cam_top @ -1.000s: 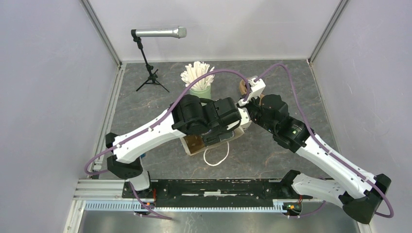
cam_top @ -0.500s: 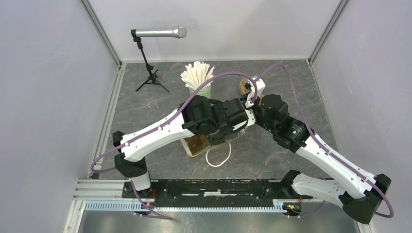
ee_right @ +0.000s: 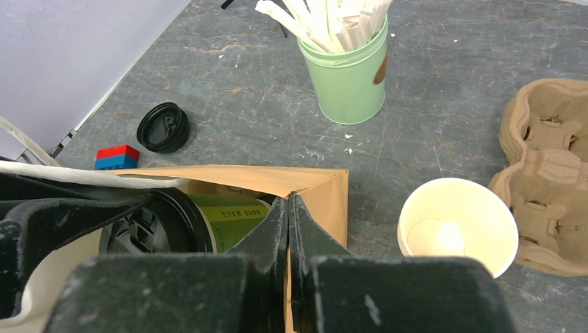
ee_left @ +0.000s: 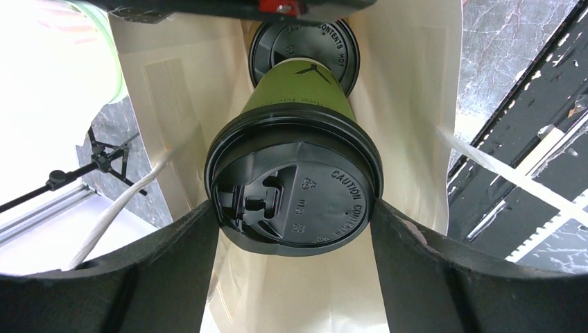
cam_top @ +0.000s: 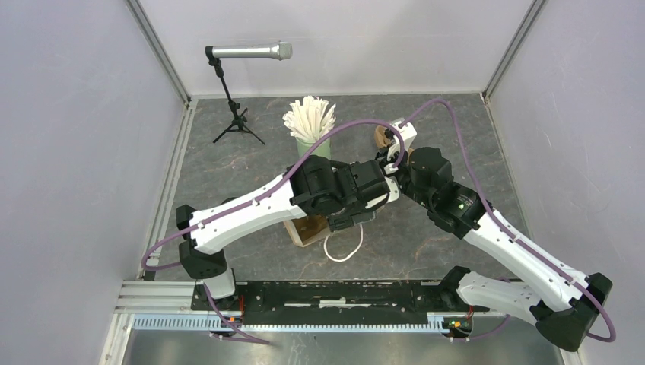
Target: Pack the takeout coffee
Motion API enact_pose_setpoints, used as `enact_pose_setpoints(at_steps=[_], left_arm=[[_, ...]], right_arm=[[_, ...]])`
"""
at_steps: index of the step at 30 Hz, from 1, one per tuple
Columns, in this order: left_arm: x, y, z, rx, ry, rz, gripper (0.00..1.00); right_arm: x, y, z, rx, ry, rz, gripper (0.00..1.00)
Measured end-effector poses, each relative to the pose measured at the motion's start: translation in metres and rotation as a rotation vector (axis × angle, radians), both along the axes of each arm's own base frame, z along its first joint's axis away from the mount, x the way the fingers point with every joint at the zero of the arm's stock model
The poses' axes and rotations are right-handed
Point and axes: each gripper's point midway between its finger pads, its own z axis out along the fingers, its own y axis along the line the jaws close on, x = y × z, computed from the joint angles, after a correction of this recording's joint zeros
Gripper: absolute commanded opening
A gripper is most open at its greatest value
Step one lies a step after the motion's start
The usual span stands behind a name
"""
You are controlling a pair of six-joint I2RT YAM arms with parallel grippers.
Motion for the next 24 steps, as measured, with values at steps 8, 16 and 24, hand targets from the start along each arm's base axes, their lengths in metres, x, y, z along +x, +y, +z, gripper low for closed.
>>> enact_pose_setpoints(at_steps=[8, 16, 24], left_arm=[[-0.001, 0.000, 0.021, -0.039, -0.006, -0.002, 0.46], [-0.016, 0.023, 0.027, -0.071, 0.037, 0.030, 0.45], [-0.026, 0.036, 0.018, -0.046, 0.078, 0.046, 0.44]], right_arm=[[-0.001, 0.001, 0.000, -0.001, -0.001, 0.006, 0.00], [-0.005, -0.007, 0.000, -0.033, -0.016, 0.007, 0.00], [-0.010, -0.012, -0.002, -0.059, -0.028, 0.017, 0.00]])
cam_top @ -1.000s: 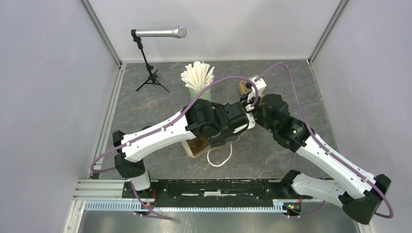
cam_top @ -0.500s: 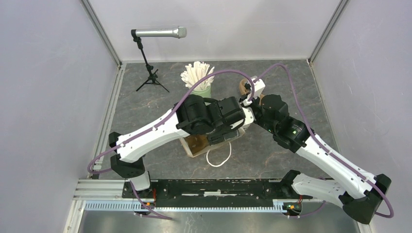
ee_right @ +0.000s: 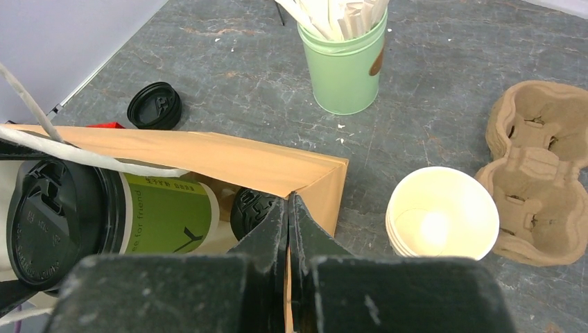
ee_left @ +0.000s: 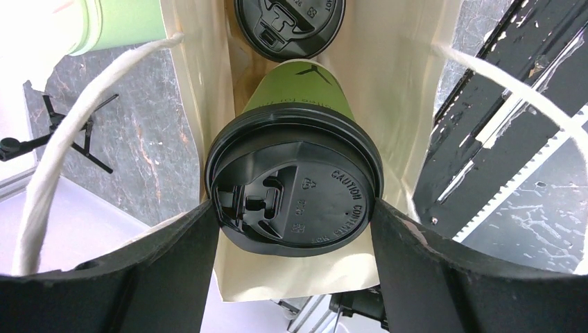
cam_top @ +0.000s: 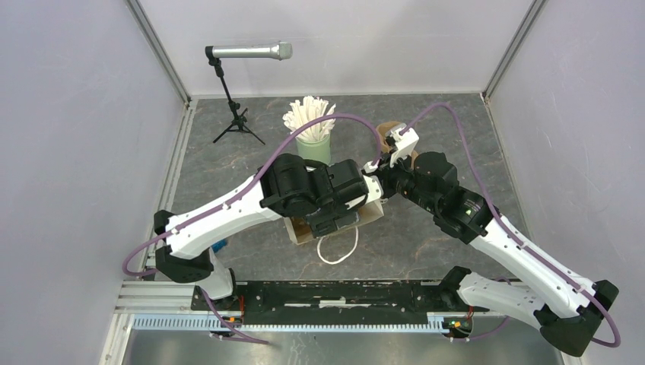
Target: Pack the takeout coffee
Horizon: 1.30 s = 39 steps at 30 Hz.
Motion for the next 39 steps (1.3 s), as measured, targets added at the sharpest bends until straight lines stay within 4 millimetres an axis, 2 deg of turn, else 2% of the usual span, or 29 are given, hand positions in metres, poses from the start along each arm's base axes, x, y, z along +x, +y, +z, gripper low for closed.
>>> enact_pose_setpoints(at_steps=[6, 11, 19, 25, 29, 34, 39], left_arm=[[0.001, 0.002, -0.003, 0.017, -0.007, 0.000, 0.45], [0.002, 0.014, -0.017, 0.091, -0.015, 0.006, 0.45], [0.006, 0.016, -0.016, 0.111, -0.039, -0.007, 0.46], [0.005, 0.018, -0.022, 0.135, -0.032, -0.014, 0.46], [0.003, 0.024, -0.035, 0.185, -0.013, -0.018, 0.46], [0.001, 0.030, -0.047, 0.231, 0.000, -0.022, 0.46], [0.004, 0.039, -0.057, 0.284, -0.018, -0.030, 0.45]], right_arm=[[-0.001, 0.001, 0.000, -0.008, -0.007, 0.012, 0.00], [-0.004, 0.002, 0.000, -0.013, -0.014, 0.034, 0.00], [-0.005, 0.003, -0.001, -0.019, -0.020, 0.051, 0.00], [-0.006, 0.003, -0.001, -0.019, -0.018, 0.055, 0.11], [-0.009, 0.000, -0.013, -0.049, 0.015, 0.055, 0.14], [-0.010, -0.001, -0.017, -0.061, 0.029, 0.055, 0.02], [-0.013, 0.002, -0.018, -0.057, 0.032, 0.077, 0.01]])
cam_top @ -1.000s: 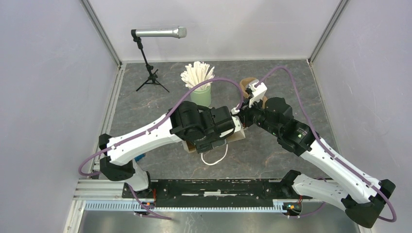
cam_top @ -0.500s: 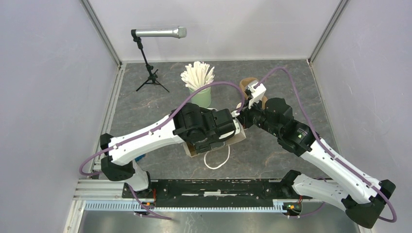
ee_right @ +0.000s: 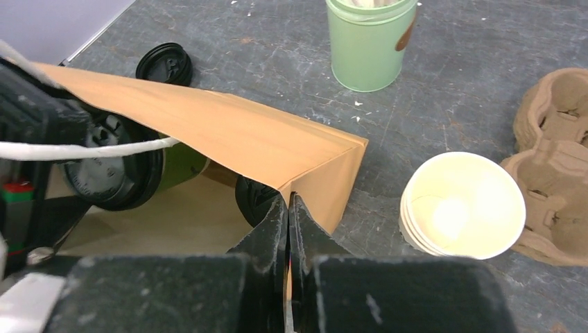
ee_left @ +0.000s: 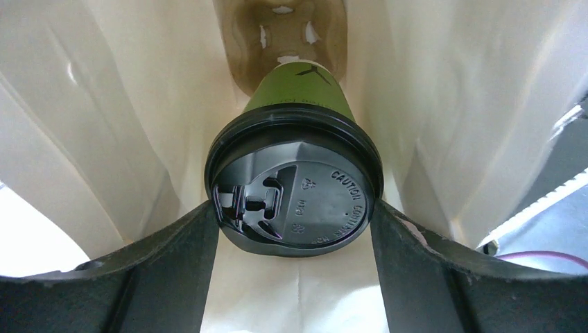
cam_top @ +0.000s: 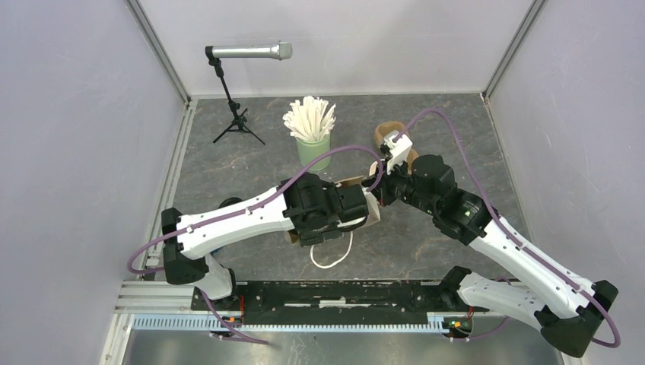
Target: Pack the takeout coffee
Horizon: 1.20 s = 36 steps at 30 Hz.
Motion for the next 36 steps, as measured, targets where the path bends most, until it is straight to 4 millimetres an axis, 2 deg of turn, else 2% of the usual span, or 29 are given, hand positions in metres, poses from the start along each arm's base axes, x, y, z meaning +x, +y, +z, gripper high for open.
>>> enact_pose_setpoints(at_steps=[7, 10, 12, 18, 23, 31, 36], left_arm=[[0.006, 0.001, -0.013, 0.034, -0.030, -0.020, 0.44], [0.008, 0.000, -0.015, 0.026, -0.038, -0.030, 0.44], [0.008, 0.002, -0.017, 0.020, -0.046, -0.033, 0.44], [0.009, 0.005, -0.022, 0.011, -0.061, -0.033, 0.44], [0.014, 0.008, -0.026, 0.030, -0.087, -0.062, 0.45], [0.021, 0.014, -0.030, 0.048, -0.142, -0.104, 0.45], [0.023, 0.014, -0.032, 0.036, -0.154, -0.114, 0.45]], right_arm=[[-0.010, 0.008, -0.002, 0.041, -0.008, 0.068, 0.04], [-0.012, 0.007, -0.002, 0.049, -0.009, 0.069, 0.16], [-0.011, 0.005, -0.003, 0.044, -0.005, 0.056, 0.19], [-0.007, 0.002, -0.007, 0.014, 0.010, 0.034, 0.18], [0.000, 0.007, -0.007, -0.018, 0.030, 0.028, 0.23], [0.001, 0.009, -0.004, -0.041, 0.034, 0.044, 0.03], [-0.001, 0.011, -0.007, -0.035, 0.043, 0.055, 0.00]])
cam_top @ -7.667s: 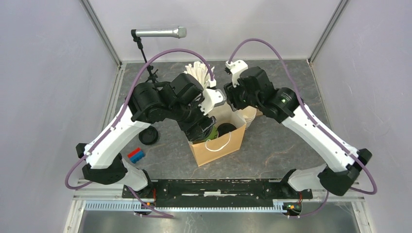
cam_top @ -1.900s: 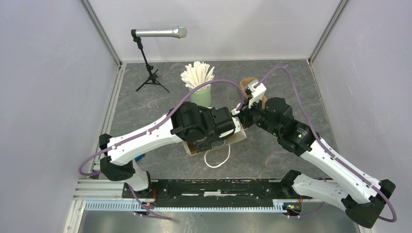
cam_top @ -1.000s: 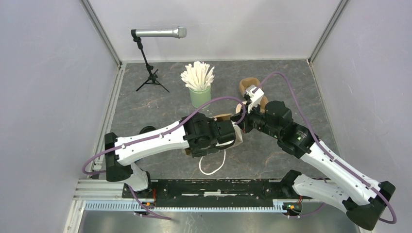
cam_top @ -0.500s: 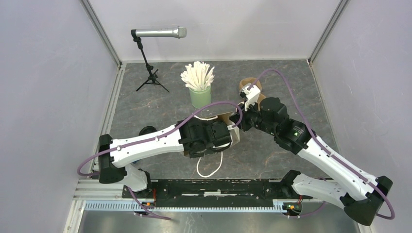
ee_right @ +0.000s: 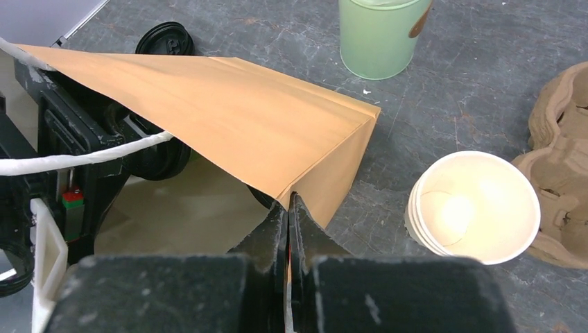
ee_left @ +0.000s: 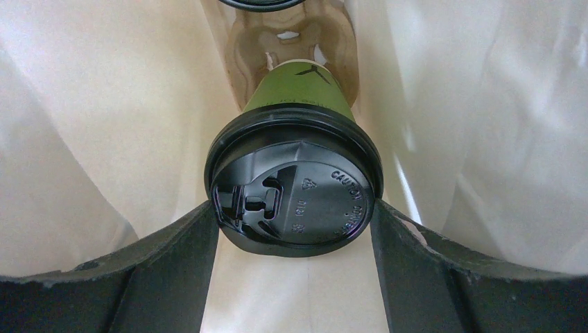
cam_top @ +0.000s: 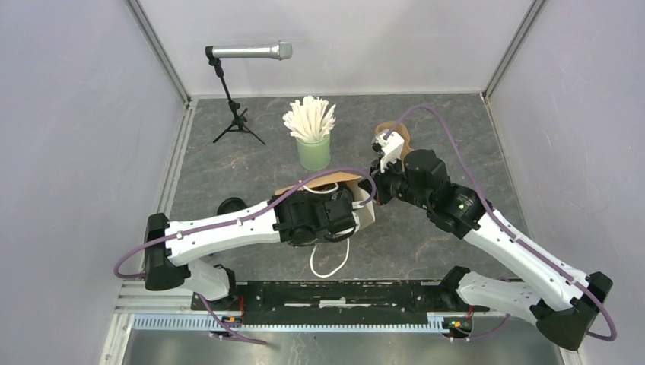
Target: Pack the takeout coffee
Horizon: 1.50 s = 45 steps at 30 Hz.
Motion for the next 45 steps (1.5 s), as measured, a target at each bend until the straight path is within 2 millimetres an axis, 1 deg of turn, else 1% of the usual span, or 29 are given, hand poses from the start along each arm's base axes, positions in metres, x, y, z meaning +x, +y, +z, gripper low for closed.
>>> enact_pose_setpoints(at_steps=[6, 13, 18, 22, 27, 33, 40, 45], left_arm=[[0.000, 0.003, -0.007, 0.013, 0.000, -0.003, 0.45], [0.003, 0.007, -0.009, 0.030, -0.027, 0.001, 0.46], [0.002, 0.019, -0.013, 0.044, -0.036, 0.004, 0.46], [0.001, 0.028, -0.013, 0.021, -0.045, 0.010, 0.45], [0.000, 0.036, -0.017, 0.015, -0.058, 0.016, 0.45], [0.003, 0.041, -0.023, 0.034, -0.080, 0.007, 0.45], [0.010, 0.042, -0.021, 0.047, -0.124, 0.008, 0.46], [0.010, 0.046, -0.023, 0.052, -0.133, 0.012, 0.45]], right_arm=[[-0.004, 0.003, -0.001, 0.014, 0.004, 0.023, 0.00], [-0.007, 0.007, -0.002, 0.024, 0.017, 0.043, 0.00], [-0.011, 0.016, -0.002, 0.051, 0.042, 0.084, 0.00], [-0.016, 0.024, -0.002, 0.089, 0.046, 0.128, 0.00], [-0.021, 0.030, -0.004, 0.140, 0.037, 0.161, 0.00], [-0.024, 0.036, -0.006, 0.179, 0.033, 0.190, 0.00], [-0.025, 0.042, -0.007, 0.189, 0.035, 0.223, 0.00], [-0.025, 0.047, -0.007, 0.195, 0.035, 0.240, 0.00]])
